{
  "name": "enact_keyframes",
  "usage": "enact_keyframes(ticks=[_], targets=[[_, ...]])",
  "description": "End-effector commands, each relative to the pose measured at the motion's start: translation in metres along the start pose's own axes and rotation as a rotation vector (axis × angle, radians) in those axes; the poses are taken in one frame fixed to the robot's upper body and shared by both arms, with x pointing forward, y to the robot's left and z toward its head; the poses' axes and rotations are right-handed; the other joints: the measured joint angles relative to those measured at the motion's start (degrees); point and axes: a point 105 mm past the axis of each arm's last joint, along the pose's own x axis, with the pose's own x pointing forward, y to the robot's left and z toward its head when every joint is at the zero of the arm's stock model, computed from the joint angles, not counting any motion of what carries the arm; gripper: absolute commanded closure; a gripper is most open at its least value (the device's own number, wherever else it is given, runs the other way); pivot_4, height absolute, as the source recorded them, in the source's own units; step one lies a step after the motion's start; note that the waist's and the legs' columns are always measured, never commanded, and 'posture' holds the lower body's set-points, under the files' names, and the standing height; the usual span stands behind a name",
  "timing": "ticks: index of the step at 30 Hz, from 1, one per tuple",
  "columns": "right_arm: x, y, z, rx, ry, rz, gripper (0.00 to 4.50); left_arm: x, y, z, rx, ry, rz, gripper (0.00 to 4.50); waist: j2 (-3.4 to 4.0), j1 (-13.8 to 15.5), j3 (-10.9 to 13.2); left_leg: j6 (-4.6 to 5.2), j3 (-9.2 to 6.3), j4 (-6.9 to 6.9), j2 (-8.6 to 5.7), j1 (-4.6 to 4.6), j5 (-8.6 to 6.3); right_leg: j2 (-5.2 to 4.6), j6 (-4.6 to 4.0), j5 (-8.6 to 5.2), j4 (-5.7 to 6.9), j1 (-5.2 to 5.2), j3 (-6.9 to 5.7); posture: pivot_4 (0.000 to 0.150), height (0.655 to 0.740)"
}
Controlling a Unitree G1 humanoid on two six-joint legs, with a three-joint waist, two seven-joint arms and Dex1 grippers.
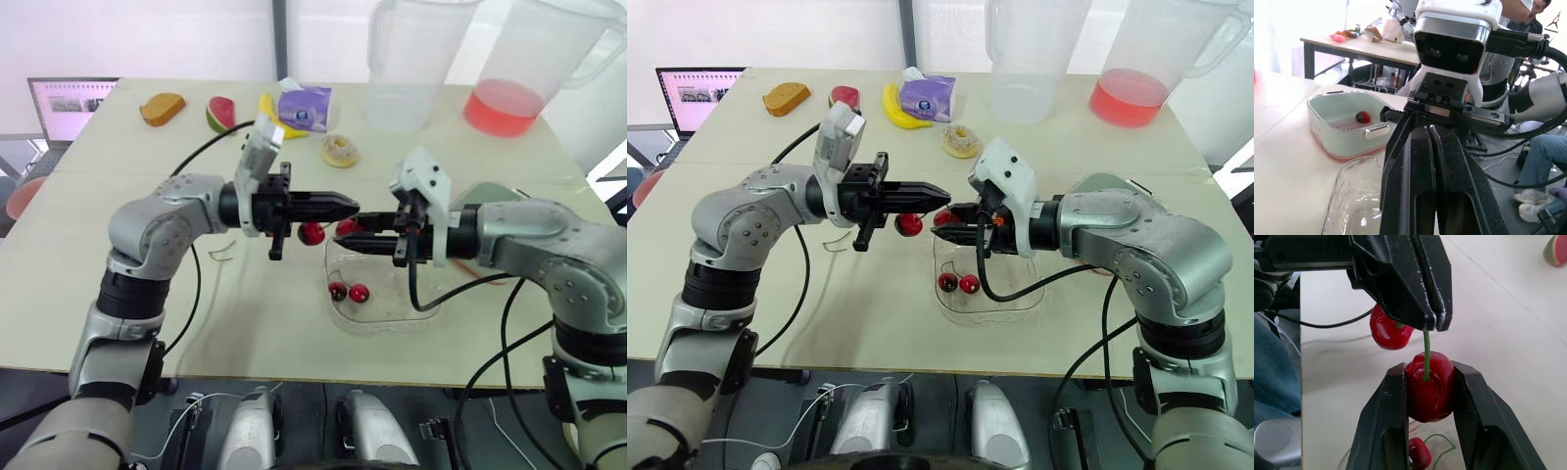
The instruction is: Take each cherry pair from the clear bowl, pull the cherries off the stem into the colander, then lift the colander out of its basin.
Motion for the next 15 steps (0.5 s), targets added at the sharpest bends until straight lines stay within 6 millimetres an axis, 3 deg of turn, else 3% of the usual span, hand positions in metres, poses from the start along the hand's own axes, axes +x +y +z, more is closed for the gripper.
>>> enact_keyframes(ticks=[1, 6, 15], targets=[[-0.002, 0.004, 0.004, -0.022, -0.016, 0.008, 3.76, 0.001, -0.006, 0.017, 0.066, -0.034, -0.010, 4.50, 0.00, 0.0, 0.0, 0.00, 0.00, 0.00, 0.00, 0.00, 0.00, 0.00, 0.00, 0.00, 0.00, 0.00, 0.00, 0.150, 0.7400], [-0.004, -0.004, -0.037, 0.044, 0.146, -0.055, 3.76, 0.001, -0.004, 0.020, 0.059, -0.060, 0.001, 4.50, -0.03, 0.1, 0.0, 0.00, -0.01, 0.00, -0.01, -0.01, 0.00, -0.01, 0.00, 0.00, -0.02, 0.01, -0.01, 0.150, 0.7400], [-0.019, -0.012, -0.034, 0.081, 0.109, -0.127, 3.76, 0.001, -0.004, 0.018, 0.048, -0.065, 0.012, 4.50, 0.00, 0.0, 0.0, 0.00, -0.01, -0.01, 0.03, -0.02, 0.00, 0.05, 0.00, 0.00, 0.00, -0.03, 0.00, 0.150, 0.7400]])
